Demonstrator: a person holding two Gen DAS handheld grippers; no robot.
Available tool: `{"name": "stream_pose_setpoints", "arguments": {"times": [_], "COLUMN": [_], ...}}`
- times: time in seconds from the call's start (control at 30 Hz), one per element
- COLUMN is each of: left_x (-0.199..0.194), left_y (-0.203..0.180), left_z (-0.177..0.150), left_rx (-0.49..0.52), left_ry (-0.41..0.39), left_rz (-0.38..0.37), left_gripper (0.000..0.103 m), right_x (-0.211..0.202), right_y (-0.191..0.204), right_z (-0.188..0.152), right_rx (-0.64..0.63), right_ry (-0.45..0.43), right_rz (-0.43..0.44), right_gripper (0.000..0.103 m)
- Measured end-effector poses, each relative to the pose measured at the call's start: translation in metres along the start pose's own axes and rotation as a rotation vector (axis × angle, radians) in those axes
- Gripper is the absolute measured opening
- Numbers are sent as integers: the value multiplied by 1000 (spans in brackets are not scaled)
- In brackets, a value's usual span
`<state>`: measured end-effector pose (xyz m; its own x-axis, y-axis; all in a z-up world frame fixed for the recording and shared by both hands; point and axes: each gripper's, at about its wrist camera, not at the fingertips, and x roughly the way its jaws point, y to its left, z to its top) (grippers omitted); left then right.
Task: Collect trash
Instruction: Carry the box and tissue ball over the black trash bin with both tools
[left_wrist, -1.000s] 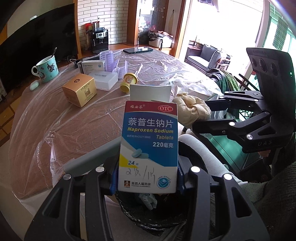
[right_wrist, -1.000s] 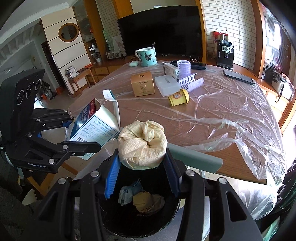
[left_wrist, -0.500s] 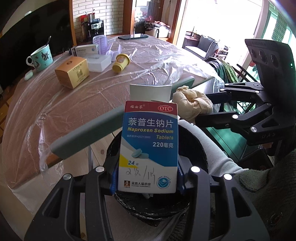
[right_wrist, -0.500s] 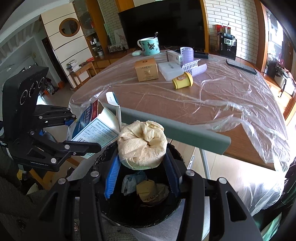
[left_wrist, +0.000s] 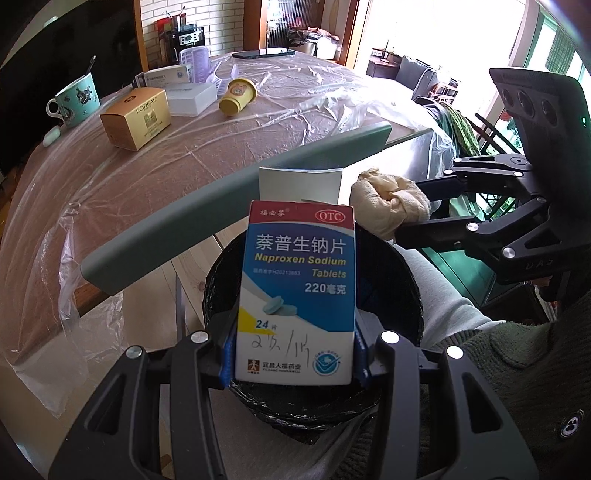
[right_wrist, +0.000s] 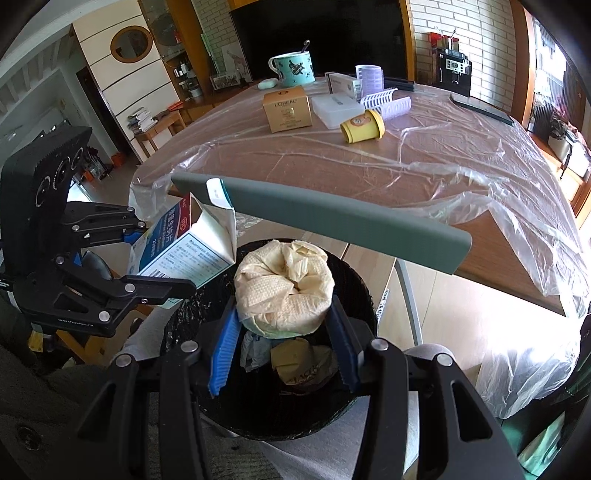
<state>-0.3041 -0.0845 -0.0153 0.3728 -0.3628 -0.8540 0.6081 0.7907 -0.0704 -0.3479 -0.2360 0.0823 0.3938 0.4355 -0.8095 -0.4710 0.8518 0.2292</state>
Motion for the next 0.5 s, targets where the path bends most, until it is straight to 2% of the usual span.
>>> {"name": "stream_pose_setpoints", "arguments": {"times": [0.5], "left_x": [27], "left_y": [5], "left_z": [-12], "left_rx": [-6], "left_ry": [67], "left_rz": [24], "left_gripper": [48], "right_x": [24], "right_y": [-4], "right_z": [-9], "right_rx": [4], "right_ry": [62], "right_rz": [-10], "right_gripper": [46]}}
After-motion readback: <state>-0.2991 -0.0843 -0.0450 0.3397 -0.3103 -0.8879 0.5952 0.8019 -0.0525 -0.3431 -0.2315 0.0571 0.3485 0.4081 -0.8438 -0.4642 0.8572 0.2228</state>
